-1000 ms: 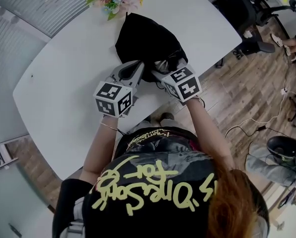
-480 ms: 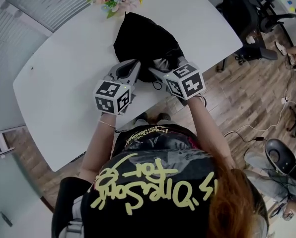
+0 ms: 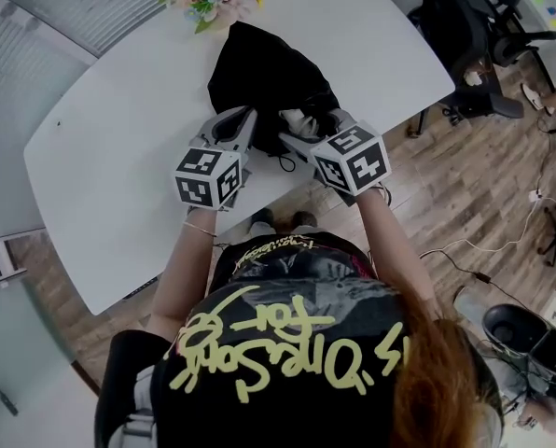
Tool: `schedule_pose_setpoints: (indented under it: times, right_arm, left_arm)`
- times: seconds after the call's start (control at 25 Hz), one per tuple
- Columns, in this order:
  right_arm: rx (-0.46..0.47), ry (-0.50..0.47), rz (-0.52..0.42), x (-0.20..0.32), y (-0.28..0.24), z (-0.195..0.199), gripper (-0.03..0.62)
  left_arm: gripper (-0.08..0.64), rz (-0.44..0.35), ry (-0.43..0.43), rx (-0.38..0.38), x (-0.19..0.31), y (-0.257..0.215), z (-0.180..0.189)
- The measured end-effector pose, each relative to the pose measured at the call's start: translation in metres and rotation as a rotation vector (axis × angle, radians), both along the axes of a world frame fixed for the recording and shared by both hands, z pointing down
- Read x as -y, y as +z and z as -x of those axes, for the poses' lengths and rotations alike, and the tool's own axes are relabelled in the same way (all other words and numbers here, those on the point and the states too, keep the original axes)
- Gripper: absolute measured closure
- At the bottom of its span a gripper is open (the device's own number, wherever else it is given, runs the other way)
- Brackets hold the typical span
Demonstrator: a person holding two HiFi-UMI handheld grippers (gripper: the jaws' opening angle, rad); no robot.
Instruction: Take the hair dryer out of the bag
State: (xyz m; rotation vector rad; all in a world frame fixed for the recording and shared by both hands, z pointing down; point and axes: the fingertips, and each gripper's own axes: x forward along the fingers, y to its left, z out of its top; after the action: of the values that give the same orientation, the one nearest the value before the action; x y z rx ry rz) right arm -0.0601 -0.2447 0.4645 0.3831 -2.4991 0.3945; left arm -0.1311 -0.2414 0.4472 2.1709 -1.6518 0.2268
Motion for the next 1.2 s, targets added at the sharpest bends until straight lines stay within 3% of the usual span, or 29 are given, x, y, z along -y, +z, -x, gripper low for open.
schedule_pose_setpoints:
  times: [0.28, 0.6, 0.84, 1.0, 1.2]
  right_arm:
    - [-0.004, -0.013, -0.003, -0.001, -0.003, -0.009, 0.310]
    - [-0.027, -0.059, -0.047, -0.009, 0.001, -0.022, 0.310]
    - [-0.033, -0.105, -0.131, -0.016, 0.015, -0.028, 0.310]
    - [-0.084, -0.133, -0.212, -0.020, 0.031, -0.031, 0.308]
    - [-0.099, -0.134, -0.213, -0.020, 0.034, -0.030, 0.308]
  left_arm:
    - [0.543, -0.015, -0.024, -0.002, 0.003, -0.006, -0.001]
    - [0.541, -0.050, -0.107, 0.010, 0.005, -0.016, 0.010]
    - [0.541, -0.011, -0.097, 0.013, 0.002, -0.001, 0.005]
    - [0.541, 0.009, -0.078, 0.017, -0.001, 0.006, 0.003]
    - [0.541, 0.007, -0.064, 0.016, -0.002, 0.005, 0.003]
